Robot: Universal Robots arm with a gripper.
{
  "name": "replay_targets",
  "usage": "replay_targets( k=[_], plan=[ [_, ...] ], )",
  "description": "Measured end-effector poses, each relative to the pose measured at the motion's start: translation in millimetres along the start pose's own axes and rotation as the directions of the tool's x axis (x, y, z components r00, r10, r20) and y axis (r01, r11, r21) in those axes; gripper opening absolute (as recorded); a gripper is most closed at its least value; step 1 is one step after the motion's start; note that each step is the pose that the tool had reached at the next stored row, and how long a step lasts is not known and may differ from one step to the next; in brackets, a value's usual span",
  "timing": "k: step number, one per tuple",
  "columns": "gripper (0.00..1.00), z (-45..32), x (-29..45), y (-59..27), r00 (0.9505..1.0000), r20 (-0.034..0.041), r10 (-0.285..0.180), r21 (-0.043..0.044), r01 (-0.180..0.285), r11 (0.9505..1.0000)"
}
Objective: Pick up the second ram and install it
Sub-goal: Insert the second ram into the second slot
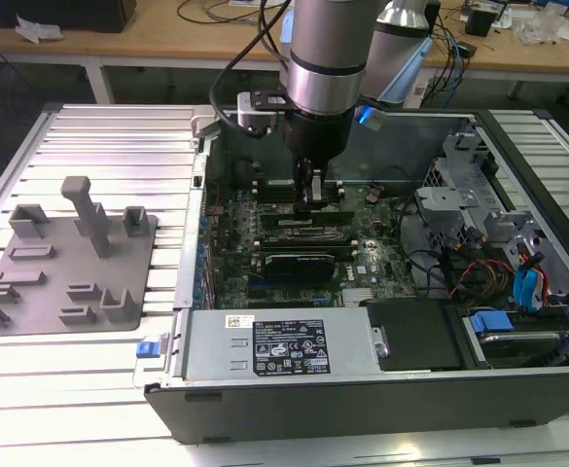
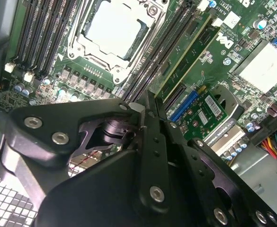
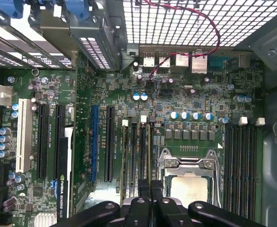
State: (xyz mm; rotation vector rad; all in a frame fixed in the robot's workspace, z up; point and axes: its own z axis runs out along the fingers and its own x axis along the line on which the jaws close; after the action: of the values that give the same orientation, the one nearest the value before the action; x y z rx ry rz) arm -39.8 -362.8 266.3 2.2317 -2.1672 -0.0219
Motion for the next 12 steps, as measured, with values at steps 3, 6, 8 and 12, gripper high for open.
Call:
replay_targets(
  k=[3,6,8,12],
  plan=[
    [0.09,0.2,0.8,-0.1,1.0,0.0004,0.0,0.0002,0.0,1.0],
    [0.09,1.3,2.8,0.1,1.0,0.0002,0.0,0.0001,0.0,1.0],
    [0.09,3.5,3.1,0.0,1.0,0.0001,0.0,0.0,0.0,1.0],
    [0.09,11.5,4.0,-0.2,1.0,0.0003,0.01,-0.0001,-0.01,1.0]
  ],
)
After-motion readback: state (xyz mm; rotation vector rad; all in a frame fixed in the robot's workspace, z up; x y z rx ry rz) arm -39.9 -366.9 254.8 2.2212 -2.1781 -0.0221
